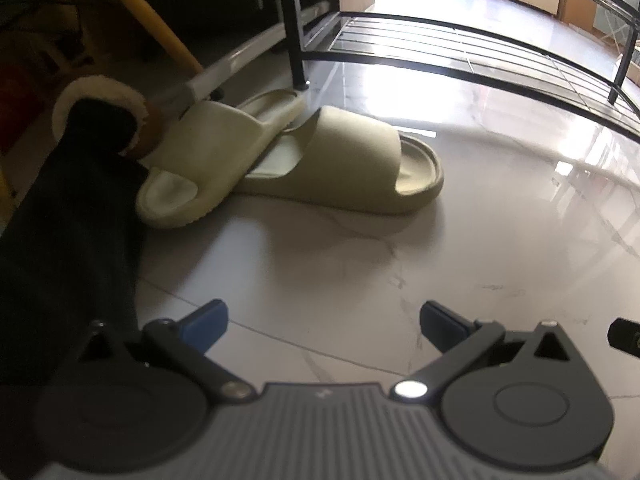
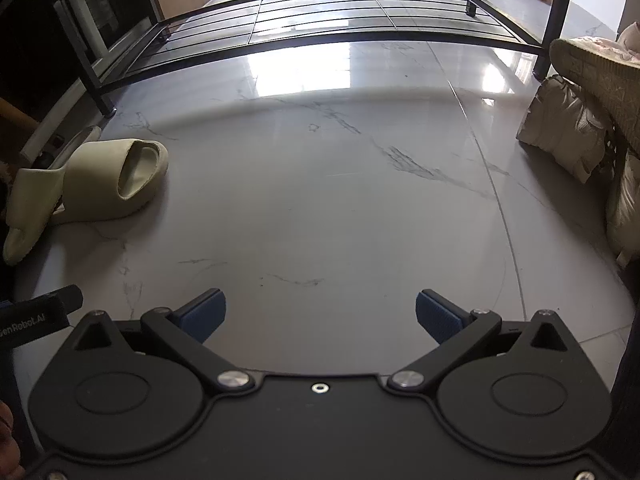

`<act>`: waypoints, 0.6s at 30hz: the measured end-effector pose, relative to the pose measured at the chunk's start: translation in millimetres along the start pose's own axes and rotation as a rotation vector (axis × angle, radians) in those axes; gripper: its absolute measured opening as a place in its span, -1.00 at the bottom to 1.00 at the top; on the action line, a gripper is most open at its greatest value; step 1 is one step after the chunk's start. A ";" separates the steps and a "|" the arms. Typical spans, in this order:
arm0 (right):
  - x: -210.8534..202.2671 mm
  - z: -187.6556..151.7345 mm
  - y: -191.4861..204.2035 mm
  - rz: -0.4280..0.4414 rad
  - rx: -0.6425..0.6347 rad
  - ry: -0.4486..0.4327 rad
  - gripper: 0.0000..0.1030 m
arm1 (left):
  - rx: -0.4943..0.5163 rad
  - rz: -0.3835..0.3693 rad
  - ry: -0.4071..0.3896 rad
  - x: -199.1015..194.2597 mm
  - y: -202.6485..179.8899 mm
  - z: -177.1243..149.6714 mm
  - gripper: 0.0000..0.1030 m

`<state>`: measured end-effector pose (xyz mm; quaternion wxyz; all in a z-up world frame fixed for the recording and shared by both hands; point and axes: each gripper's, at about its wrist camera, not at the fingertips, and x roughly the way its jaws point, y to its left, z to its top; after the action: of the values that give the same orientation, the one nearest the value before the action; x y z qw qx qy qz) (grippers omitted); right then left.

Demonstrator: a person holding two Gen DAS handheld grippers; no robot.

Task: Organize scattered shoes

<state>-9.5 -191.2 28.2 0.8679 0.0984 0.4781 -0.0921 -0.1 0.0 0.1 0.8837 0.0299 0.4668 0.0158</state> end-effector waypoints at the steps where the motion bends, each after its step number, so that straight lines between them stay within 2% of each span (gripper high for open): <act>1: 0.1 -0.1 0.0 0.000 0.000 0.000 1.00 | 0.000 0.001 0.001 -0.1 0.0 0.0 0.99; 18: 1.8 -0.1 -1.1 0.001 0.002 0.007 1.00 | -0.005 0.006 0.018 1.2 -1.1 0.9 0.99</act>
<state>-9.0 -192.3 26.5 0.8662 0.0999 0.4810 -0.0919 1.4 -1.1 -0.5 0.8796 0.0289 0.4744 0.0200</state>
